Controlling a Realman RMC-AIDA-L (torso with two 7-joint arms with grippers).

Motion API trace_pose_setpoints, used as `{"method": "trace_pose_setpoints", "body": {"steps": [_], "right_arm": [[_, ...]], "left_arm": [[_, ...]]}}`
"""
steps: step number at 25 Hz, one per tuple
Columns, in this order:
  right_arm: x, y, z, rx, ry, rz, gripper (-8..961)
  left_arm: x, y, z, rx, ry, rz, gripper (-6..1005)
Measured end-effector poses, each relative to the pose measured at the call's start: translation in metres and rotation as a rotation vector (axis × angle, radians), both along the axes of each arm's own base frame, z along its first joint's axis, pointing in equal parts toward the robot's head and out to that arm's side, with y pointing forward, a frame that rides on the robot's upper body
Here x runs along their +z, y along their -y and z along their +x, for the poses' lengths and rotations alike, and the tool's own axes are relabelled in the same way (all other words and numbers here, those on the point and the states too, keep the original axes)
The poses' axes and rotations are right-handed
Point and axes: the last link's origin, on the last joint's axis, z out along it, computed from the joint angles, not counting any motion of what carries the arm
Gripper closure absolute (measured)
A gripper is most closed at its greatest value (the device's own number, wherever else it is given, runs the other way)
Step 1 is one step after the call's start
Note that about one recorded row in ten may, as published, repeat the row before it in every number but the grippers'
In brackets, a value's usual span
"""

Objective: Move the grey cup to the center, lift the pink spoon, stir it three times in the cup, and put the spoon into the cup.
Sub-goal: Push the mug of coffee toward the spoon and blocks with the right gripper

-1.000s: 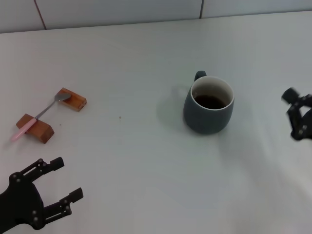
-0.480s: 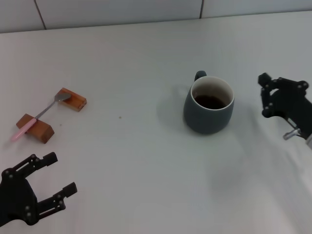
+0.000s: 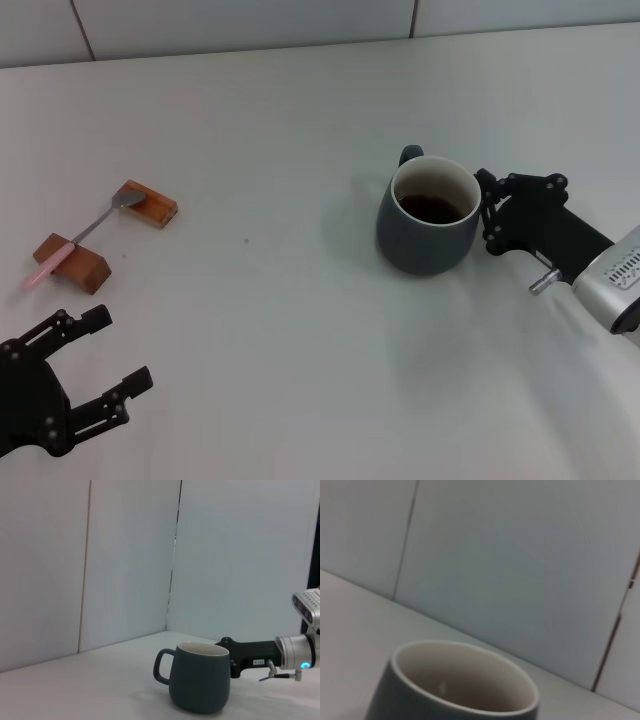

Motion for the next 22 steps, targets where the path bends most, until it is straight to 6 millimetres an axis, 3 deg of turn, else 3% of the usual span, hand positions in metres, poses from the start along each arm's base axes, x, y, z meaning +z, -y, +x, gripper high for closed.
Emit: {"method": "trace_pose_setpoints", "body": {"steps": [9,22], "right_arm": [[-0.015,-0.005,-0.018,0.05,-0.001,-0.067,909],[-0.043,-0.018,-0.065,0.142,-0.028,-0.174,908]], "left_arm": [[0.003,0.0,0.001,-0.006,0.012,0.011,196],[0.007,0.0,0.002,-0.013,0.015,0.007,200]]}}
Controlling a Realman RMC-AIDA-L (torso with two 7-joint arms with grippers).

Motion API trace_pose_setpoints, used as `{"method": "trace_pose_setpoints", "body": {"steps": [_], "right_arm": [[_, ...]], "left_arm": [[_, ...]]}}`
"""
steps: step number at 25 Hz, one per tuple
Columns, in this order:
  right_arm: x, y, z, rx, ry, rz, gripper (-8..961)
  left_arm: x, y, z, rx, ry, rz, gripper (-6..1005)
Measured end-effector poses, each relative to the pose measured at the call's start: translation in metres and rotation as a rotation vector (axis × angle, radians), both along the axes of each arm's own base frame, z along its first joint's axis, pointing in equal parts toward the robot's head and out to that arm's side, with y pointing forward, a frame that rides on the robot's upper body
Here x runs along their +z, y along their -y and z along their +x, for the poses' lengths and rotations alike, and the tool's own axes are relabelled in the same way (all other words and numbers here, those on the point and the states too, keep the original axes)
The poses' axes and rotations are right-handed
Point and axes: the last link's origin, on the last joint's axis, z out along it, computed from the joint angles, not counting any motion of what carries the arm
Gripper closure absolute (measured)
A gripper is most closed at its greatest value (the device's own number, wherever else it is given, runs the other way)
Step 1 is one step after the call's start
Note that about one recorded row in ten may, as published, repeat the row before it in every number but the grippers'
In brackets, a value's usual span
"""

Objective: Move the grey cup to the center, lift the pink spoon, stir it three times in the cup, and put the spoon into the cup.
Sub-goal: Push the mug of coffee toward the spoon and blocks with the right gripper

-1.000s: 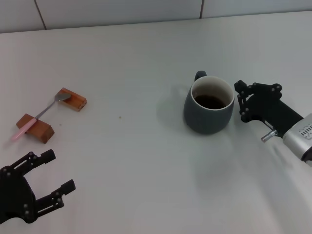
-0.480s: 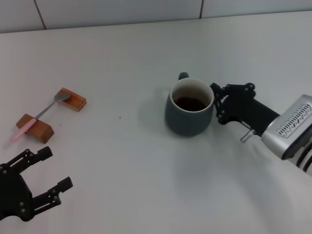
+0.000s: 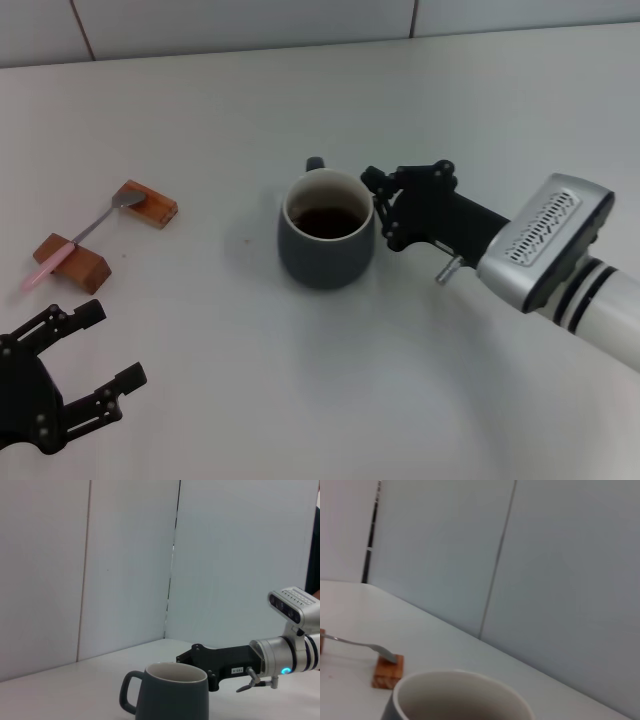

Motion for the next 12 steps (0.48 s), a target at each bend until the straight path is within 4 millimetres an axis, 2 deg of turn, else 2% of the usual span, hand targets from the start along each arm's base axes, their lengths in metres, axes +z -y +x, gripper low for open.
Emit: {"method": "trace_pose_setpoints", "body": {"steps": [4,12], "right_arm": [[-0.011,-0.002,-0.017,0.018,-0.008,-0.042,907],[-0.019,-0.003,-0.027,0.03,-0.007,-0.073,905]], "left_arm": [[0.0,0.0,0.0,0.0,0.002,-0.001,202],[0.0,0.001,0.0,-0.001,0.004,-0.002,205]]}}
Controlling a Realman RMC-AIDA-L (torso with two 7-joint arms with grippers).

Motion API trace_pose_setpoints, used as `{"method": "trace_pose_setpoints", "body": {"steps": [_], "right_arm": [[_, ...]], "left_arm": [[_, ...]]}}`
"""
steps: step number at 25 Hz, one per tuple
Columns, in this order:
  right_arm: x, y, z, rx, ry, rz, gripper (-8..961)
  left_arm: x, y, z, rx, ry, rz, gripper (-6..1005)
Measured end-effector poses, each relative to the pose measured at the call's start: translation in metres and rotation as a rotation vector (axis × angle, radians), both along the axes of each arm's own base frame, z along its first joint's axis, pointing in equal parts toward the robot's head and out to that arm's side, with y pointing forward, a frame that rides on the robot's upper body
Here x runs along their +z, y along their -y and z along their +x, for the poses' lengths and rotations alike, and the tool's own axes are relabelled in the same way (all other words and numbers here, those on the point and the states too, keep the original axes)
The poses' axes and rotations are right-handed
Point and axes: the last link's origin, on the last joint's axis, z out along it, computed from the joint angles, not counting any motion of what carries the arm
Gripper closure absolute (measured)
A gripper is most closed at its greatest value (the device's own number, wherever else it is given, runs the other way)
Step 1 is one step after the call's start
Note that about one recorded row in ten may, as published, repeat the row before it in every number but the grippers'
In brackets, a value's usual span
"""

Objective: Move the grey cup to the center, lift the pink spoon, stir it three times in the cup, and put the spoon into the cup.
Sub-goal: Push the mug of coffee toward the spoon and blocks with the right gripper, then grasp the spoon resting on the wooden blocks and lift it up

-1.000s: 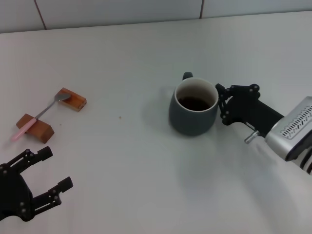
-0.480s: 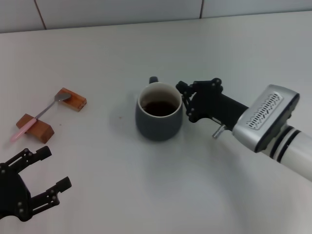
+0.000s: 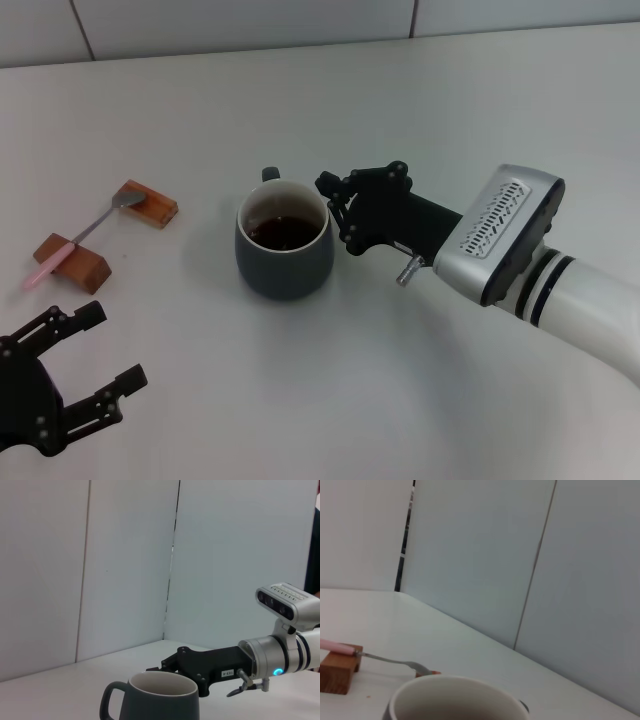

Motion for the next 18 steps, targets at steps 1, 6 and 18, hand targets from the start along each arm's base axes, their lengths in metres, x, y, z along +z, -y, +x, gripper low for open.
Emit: {"method": "trace_pose_setpoints", "body": {"steps": [1,6,18], "right_arm": [[0.001,0.0,0.001,-0.007,-0.007,0.007,905],[0.03,0.007,0.028,-0.075,-0.11,0.137,904],[0.119,0.113,0.076,0.134,-0.408,-0.017,901]], "left_arm": [[0.0,0.0,0.0,0.0,0.002,0.0,205],[-0.001,0.001,0.0,0.001,0.003,0.0,207],[-0.002,-0.003,0.002,-0.009,-0.002,0.005,211]]}}
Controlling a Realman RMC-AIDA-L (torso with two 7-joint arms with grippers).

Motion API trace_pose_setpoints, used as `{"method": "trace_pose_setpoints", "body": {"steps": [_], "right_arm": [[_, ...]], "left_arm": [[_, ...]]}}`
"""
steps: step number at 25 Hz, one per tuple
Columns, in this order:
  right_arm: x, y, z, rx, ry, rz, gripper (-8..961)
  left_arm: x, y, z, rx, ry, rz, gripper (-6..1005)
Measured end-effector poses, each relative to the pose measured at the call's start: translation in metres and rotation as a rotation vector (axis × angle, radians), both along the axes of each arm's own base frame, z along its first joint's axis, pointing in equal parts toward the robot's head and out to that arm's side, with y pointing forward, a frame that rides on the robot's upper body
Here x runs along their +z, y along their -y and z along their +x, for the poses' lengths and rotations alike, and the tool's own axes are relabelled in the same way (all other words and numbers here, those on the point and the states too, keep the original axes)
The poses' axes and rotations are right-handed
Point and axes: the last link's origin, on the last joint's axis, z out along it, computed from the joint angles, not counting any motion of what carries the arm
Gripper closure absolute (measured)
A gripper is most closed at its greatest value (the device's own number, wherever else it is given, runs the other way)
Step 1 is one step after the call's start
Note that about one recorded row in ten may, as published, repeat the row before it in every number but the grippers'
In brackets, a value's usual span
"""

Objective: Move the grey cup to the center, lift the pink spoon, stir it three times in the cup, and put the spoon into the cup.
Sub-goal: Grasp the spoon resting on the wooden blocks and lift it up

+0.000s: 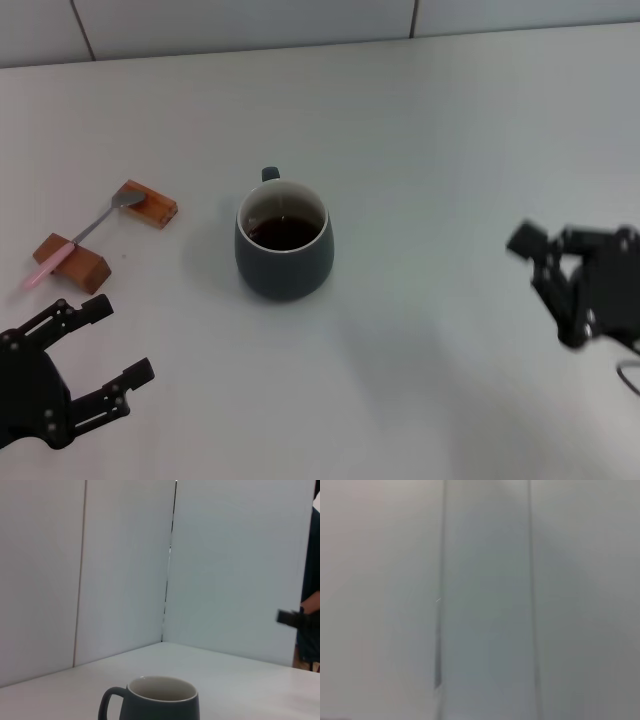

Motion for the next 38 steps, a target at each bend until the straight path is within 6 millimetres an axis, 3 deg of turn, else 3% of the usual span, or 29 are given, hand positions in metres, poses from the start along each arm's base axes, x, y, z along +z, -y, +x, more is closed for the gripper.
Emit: {"method": "trace_pose_setpoints", "body": {"steps": [4,14,19,33,38], "right_arm": [[-0.003,0.013,0.022,-0.046,0.149,-0.276,900],[-0.021,0.019,0.038,-0.093,0.289,-0.369,897],[-0.023,0.023,0.039,-0.082,0.304,-0.371,803],[-0.024,0.023,0.038,-0.075,0.3,-0.343,370],[-0.023,0.021,0.037,-0.072,0.298,-0.338,346]], "left_arm": [[-0.001,-0.003,0.003,-0.013,0.002,0.0,213],[-0.002,-0.005,0.004,-0.02,0.002,-0.007,216],[-0.001,-0.005,0.003,-0.017,0.0,-0.01,218],[0.0,-0.005,0.002,-0.012,-0.016,-0.004,223],[0.0,-0.005,0.001,-0.012,-0.018,-0.003,225]]}}
